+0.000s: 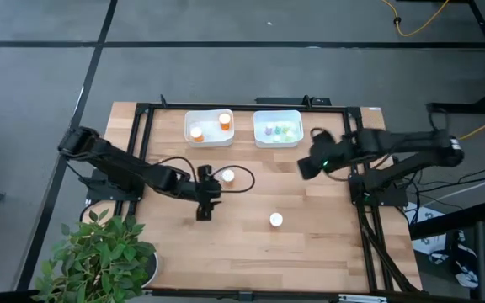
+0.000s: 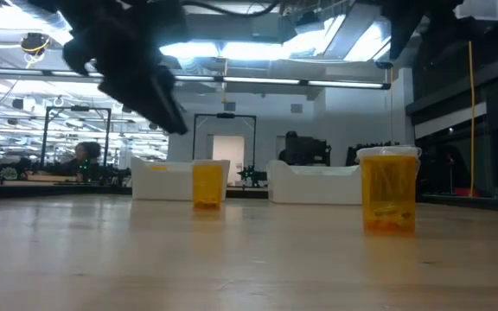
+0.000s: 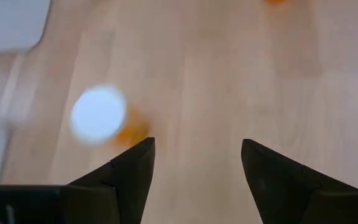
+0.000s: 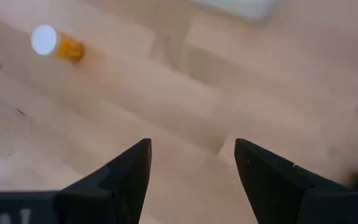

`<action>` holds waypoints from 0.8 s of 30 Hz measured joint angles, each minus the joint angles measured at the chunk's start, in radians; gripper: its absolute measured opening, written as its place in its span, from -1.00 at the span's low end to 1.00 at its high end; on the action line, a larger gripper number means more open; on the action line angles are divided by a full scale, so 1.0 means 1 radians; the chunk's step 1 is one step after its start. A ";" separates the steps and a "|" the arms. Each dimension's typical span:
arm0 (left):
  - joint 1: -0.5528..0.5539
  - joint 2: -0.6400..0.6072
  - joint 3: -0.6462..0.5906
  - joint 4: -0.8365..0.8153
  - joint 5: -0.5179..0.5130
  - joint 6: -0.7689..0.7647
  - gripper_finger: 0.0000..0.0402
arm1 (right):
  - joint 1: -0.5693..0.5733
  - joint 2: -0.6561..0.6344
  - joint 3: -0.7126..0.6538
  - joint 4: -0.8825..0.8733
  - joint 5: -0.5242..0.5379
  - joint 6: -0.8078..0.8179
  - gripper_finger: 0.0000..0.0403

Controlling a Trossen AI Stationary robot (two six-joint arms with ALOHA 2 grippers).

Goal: Pick and place medicine bottles into bin by pill shape (circle, oval)
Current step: Prepare the orange pill bottle

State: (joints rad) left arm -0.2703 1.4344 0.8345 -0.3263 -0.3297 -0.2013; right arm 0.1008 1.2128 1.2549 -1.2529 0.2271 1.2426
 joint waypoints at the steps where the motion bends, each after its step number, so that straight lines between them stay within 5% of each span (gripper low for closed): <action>1: 0.000 -0.016 0.000 -0.046 -0.004 -0.009 0.15 | 0.024 0.025 0.000 0.009 -0.005 0.049 0.15; 7: -0.005 -0.093 -0.022 -0.190 -0.021 -0.036 0.15 | 0.176 0.173 0.000 0.115 -0.075 0.261 0.15; 16: -0.011 -0.261 -0.182 -0.107 -0.018 -0.055 0.15 | 0.365 0.394 0.000 0.375 -0.252 0.385 0.15; 24: -0.012 -0.303 -0.241 -0.068 0.002 -0.058 0.15 | 0.410 0.544 0.000 0.421 -0.359 0.404 0.15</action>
State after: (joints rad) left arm -0.2818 1.1310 0.5934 -0.3946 -0.3275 -0.2596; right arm 0.5106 1.7566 1.2545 -0.8323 -0.1323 1.6467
